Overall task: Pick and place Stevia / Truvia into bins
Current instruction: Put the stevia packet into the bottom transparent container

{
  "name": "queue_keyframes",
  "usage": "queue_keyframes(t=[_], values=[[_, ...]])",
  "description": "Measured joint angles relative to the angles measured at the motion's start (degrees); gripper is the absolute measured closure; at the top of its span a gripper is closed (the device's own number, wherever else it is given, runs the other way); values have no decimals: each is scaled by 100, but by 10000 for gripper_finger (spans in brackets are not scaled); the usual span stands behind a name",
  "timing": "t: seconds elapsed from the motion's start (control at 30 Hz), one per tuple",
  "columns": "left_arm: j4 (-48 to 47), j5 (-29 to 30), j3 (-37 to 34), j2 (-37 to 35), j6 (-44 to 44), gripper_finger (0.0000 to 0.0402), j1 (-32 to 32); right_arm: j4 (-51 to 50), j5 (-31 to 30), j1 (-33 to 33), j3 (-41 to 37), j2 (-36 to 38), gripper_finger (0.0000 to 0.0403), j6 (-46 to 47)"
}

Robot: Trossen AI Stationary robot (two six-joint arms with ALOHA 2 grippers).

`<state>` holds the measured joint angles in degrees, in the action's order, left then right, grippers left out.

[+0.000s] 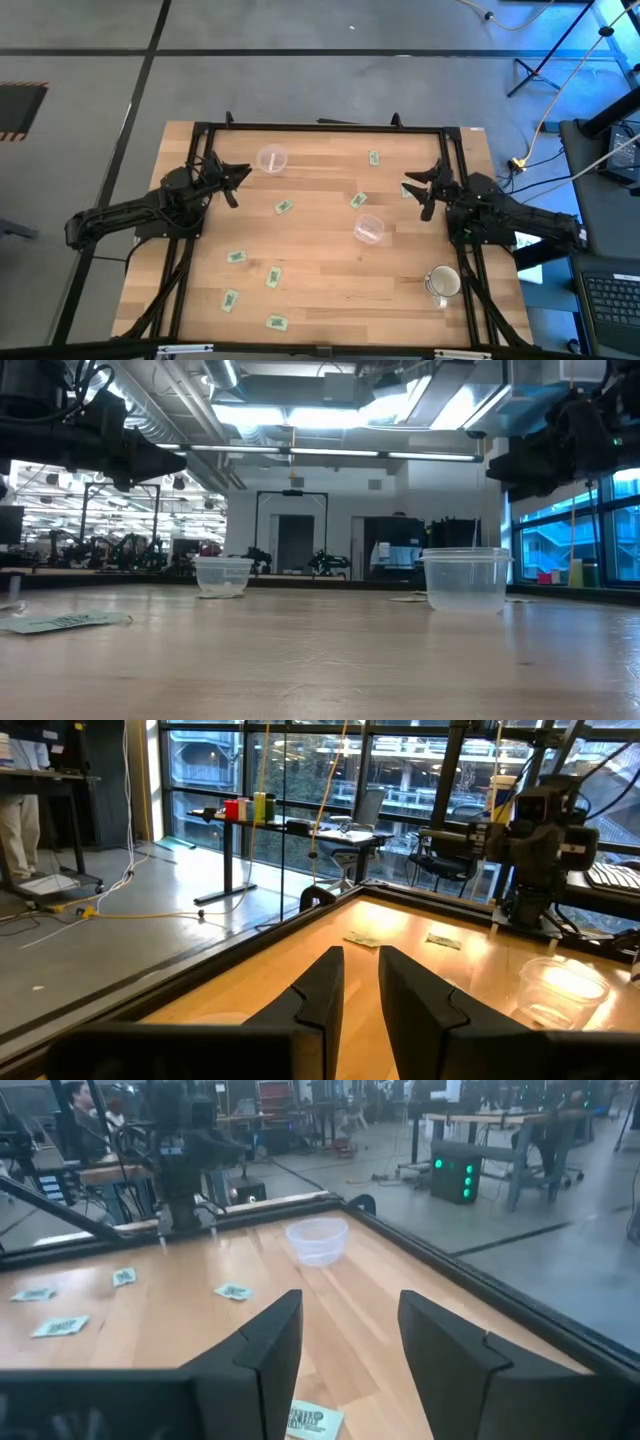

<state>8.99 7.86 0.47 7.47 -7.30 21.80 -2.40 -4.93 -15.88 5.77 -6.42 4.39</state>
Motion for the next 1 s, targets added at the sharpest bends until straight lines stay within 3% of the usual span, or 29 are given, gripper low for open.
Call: queue_keyframes(t=[0.2,0.4,0.53,0.8,1.0], values=[[0,0,0,0,1,339,0,-663,-245,0,1162,-1505,231,-41],[1,0,-1,1,1,339,2,-2654,-710,6,2708,-3528,231,118],[2,0,0,0,1,339,1,-2876,-706,127,3186,-4664,231,180],[1,0,-2,1,-1,339,2,-4932,-723,116,4476,-6464,231,2602],[0,0,-2,0,1,339,1,-5628,-723,116,4629,-7107,231,2696]])
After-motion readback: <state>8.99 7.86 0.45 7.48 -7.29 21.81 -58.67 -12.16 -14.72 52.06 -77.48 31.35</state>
